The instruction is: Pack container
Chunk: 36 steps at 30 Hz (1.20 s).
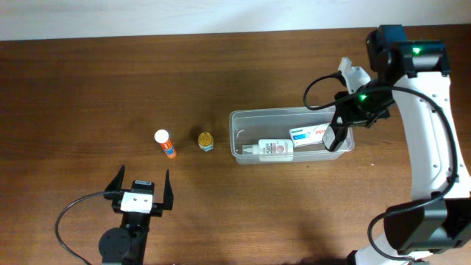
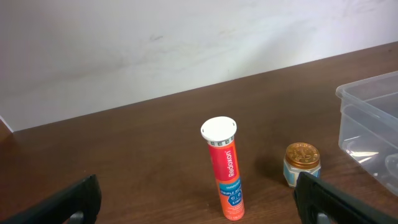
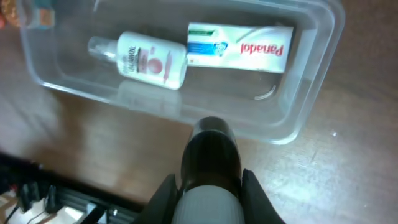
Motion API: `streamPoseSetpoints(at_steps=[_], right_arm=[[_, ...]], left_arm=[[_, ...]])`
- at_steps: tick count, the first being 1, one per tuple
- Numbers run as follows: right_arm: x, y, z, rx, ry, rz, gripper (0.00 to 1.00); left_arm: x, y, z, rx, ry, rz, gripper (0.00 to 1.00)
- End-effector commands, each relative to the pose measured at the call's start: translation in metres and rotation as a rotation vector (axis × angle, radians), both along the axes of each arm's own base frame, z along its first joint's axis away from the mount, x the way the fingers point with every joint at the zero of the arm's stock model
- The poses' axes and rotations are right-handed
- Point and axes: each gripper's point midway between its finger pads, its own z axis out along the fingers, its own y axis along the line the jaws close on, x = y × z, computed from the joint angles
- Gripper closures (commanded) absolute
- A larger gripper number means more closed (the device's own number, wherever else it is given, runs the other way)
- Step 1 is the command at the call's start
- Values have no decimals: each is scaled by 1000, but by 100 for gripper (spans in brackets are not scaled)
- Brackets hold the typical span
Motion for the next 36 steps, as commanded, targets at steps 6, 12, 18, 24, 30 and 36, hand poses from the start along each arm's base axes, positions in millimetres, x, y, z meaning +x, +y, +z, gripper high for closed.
streamPoseSetpoints(at_steps=[6, 12, 18, 24, 30, 36], right_arm=[[34, -2, -1, -19, -139, -5, 84], [34, -15, -6, -94, -130, -13, 84], [26, -18, -33, -115, -70, -13, 84], [33, -18, -60, -115, -83, -15, 84], [37, -18, -78, -113, -90, -41, 84], [34, -20, -83, -120, -76, -43, 80]], left_arm=[[0, 2, -2, 16, 3, 9, 0], [0, 2, -2, 16, 3, 9, 1], [0, 2, -2, 16, 3, 9, 1], [0, 2, -2, 16, 3, 9, 1], [0, 2, -2, 16, 3, 9, 1], [0, 2, -2, 16, 3, 9, 1]])
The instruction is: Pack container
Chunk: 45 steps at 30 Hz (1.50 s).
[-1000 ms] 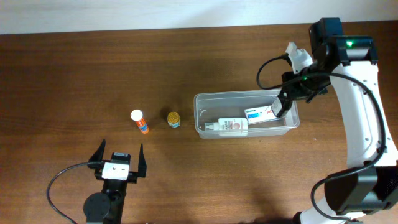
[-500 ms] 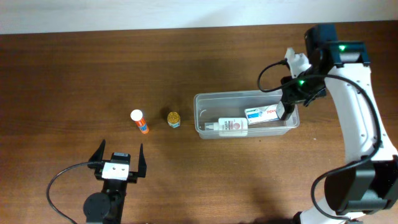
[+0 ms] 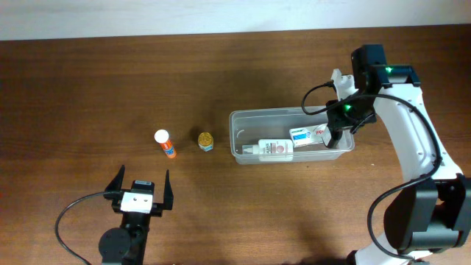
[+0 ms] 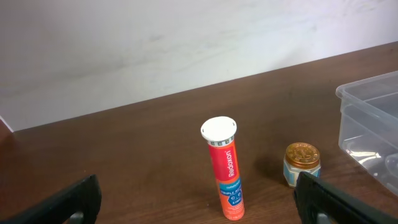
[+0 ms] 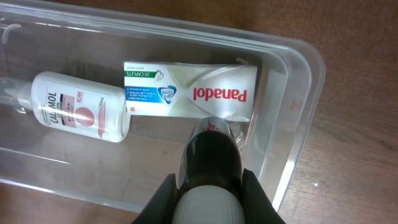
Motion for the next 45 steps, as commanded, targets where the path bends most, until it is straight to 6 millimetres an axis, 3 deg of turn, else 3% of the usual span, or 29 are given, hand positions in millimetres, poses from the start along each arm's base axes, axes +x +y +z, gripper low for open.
streamPoseSetpoints(at_steps=[1, 14, 25, 33, 35, 37, 43, 45], right_arm=[[-1, -1, -1, -16, -1, 5, 80], [0, -4, -4, -30, -7, 26, 81], [-9, -6, -32, -48, 21, 48, 80], [-2, -6, -38, -48, -8, 43, 80], [0, -6, -38, -48, -17, 40, 79], [1, -6, -37, -48, -20, 40, 68], [1, -6, -37, -48, -21, 40, 66], [1, -6, -37, -49, -22, 40, 62]], left_arm=[[0, 2, -2, 16, 3, 9, 1], [0, 2, -2, 16, 3, 9, 1], [0, 2, -2, 16, 3, 9, 1], [0, 2, -2, 16, 3, 9, 1], [0, 2, -2, 16, 3, 9, 1], [0, 2, -2, 16, 3, 9, 1], [0, 2, -2, 16, 3, 9, 0], [0, 2, -1, 16, 2, 9, 1]])
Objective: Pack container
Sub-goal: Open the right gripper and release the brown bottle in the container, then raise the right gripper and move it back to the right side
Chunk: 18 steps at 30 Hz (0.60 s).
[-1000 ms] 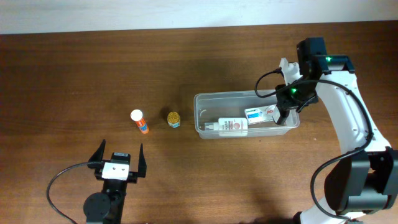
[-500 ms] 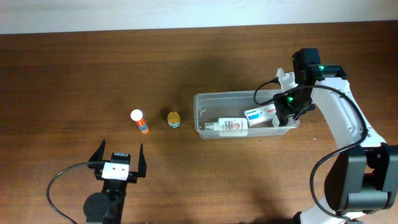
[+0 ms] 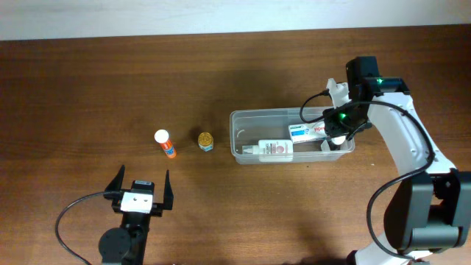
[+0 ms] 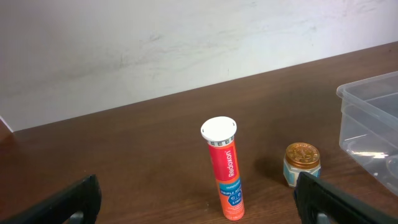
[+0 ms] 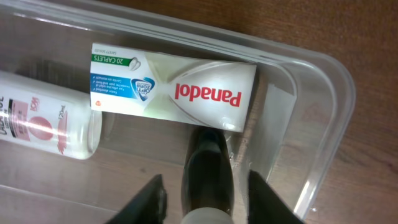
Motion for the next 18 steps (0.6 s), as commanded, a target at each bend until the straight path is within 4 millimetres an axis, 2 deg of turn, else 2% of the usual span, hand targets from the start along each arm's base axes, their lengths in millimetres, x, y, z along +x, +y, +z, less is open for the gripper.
streamPoseSetpoints(at_steps=[1, 3, 5, 7, 8, 9, 10, 11, 12, 13, 14, 15, 16, 18], right_arm=[[0, -1, 0, -8, -3, -5, 61], [2, -1, 5, -7, -10, -14, 55], [10, 0, 19, -2, -33, -32, 53], [18, -1, 41, 2, -68, -54, 47], [27, -2, 66, 5, -112, -66, 42], [29, -3, 76, 5, -129, -70, 39], [34, -6, 93, 7, -160, -87, 28], [37, -10, 105, 9, -179, -107, 22], [40, -16, 118, 11, -204, -130, 6], [42, -21, 127, 11, -221, -149, 2], [44, -41, 143, -2, -252, -230, 2], [43, -52, 147, -11, -259, -269, 2], [40, -77, 150, -38, -263, -354, 2], [32, -109, 145, -50, -242, -467, 2]], left_arm=[[0, 2, -2, 16, 3, 9, 1], [0, 2, -2, 16, 3, 9, 1], [0, 2, -2, 16, 3, 9, 1], [0, 2, -2, 16, 3, 9, 1], [0, 2, -2, 16, 3, 9, 1], [0, 2, -2, 16, 3, 9, 1], [0, 2, -2, 16, 3, 9, 1], [0, 2, -2, 16, 3, 9, 1], [0, 2, -2, 16, 3, 9, 1], [0, 2, -2, 16, 3, 9, 1], [0, 2, -2, 16, 3, 9, 1], [0, 2, -2, 16, 3, 9, 1], [0, 2, -2, 16, 3, 9, 1], [0, 2, -2, 16, 3, 9, 1]])
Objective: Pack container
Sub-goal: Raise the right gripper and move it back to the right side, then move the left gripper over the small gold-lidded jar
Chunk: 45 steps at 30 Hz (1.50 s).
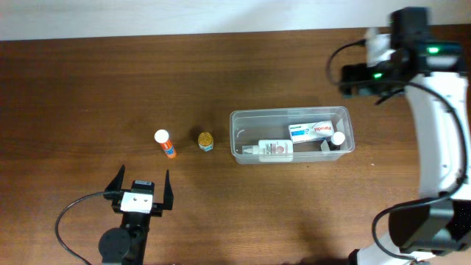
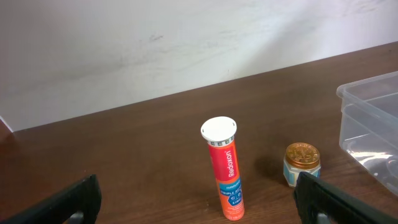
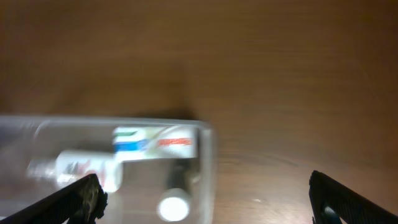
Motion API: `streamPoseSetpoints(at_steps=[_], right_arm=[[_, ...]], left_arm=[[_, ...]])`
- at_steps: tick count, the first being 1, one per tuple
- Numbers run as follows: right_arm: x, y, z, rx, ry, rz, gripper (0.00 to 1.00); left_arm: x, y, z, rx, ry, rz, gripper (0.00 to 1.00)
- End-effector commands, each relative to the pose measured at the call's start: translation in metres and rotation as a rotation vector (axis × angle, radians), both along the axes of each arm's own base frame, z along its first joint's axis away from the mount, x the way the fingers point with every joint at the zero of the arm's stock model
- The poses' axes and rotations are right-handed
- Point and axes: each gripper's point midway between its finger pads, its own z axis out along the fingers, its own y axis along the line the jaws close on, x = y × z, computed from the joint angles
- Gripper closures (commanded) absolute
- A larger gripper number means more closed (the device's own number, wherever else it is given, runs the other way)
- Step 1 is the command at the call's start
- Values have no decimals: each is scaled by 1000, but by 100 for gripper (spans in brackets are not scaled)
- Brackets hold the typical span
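The clear plastic container [image 1: 243,118] holds a Panadol box [image 1: 316,131], a white bottle [image 1: 273,148] and, at its right end, a dark bottle with a white cap [image 1: 337,138]. My right gripper [image 1: 346,79] is open and empty, raised behind the container's far right corner. Its blurred view looks down on the container [image 3: 205,155] and the capped bottle [image 3: 175,207]. To the left of the container stand an orange tube [image 1: 166,145] and a small gold-lidded jar [image 1: 205,140]. My left gripper [image 1: 140,193] rests open near the front edge, facing the tube [image 2: 225,168] and jar [image 2: 302,163].
The brown wooden table [image 1: 88,81] reaches to a white wall at the back [image 2: 155,43]. A black cable [image 1: 70,213] loops beside the left arm's base. The right arm [image 1: 441,132] runs down the right side of the table.
My right gripper was low in the container's right end, jaws open round the dark bottle. Now it is up and behind the container, and the bottle stands alone inside. The left arm is still.
My right gripper first held the dark bottle above the container's near right edge. It then held it over the right end, beside the Panadol box. After that its jaws were open with the bottle set down. Now it is clear of the container.
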Motion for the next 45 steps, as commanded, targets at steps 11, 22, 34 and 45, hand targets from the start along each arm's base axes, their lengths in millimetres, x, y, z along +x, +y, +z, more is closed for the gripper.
streamPoseSetpoints(at_steps=[11, 22, 34, 45], right_arm=[[-53, -123, -39, 56, 116, -441, 2], [-60, -122, -63, 71, 158, -446, 2], [-60, -122, -63, 71, 158, -447, 2], [-60, -122, -63, 71, 158, -447, 2]], left_arm=[[0, 2, -2, 16, 3, 9, 1], [0, 2, -2, 16, 3, 9, 1], [0, -3, 13, 11, -56, -23, 1], [-22, -35, 131, -12, -241, -215, 1]])
